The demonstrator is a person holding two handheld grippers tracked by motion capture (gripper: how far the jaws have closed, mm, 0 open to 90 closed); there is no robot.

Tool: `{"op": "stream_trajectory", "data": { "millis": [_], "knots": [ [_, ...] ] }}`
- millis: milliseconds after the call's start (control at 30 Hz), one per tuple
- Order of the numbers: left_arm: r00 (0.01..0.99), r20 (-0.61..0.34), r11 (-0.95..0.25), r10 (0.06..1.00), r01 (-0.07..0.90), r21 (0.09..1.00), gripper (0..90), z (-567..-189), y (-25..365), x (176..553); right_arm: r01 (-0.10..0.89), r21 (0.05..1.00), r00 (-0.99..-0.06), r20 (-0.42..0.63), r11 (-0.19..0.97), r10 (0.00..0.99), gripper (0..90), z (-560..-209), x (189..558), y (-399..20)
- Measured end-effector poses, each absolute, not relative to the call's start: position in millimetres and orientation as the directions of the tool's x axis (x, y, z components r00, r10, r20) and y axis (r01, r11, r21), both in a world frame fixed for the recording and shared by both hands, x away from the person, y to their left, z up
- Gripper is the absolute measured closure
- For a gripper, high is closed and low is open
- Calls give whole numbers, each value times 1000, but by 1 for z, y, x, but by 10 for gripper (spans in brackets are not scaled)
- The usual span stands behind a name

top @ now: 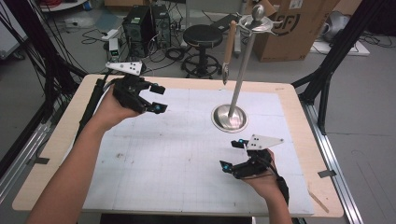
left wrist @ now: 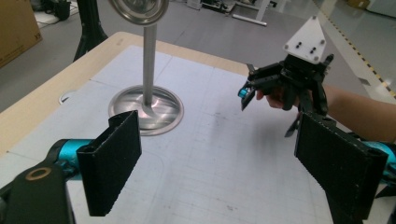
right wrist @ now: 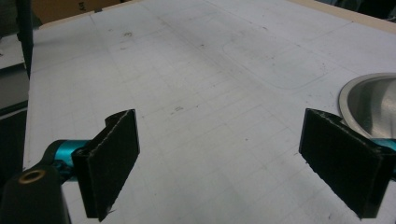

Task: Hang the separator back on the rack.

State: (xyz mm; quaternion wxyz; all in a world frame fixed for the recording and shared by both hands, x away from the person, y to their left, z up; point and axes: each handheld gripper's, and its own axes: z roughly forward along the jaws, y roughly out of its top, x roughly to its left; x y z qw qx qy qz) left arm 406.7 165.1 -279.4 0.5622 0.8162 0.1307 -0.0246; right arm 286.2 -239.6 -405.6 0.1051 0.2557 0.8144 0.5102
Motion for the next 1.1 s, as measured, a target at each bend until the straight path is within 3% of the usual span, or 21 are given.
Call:
{"op": "stream_trajectory", "data": {
  "millis": [333, 1100],
  "knots": [
    [972, -166, -333, 165, 214, 918, 126, -289, 175, 381, 313, 884, -844, 91, 347, 529, 109, -406, 288, -241],
    [959, -139, -333, 248, 219, 917, 70, -337, 211, 337, 314, 880, -840, 82, 357, 536, 109, -407, 288, -240]
  ]
}}
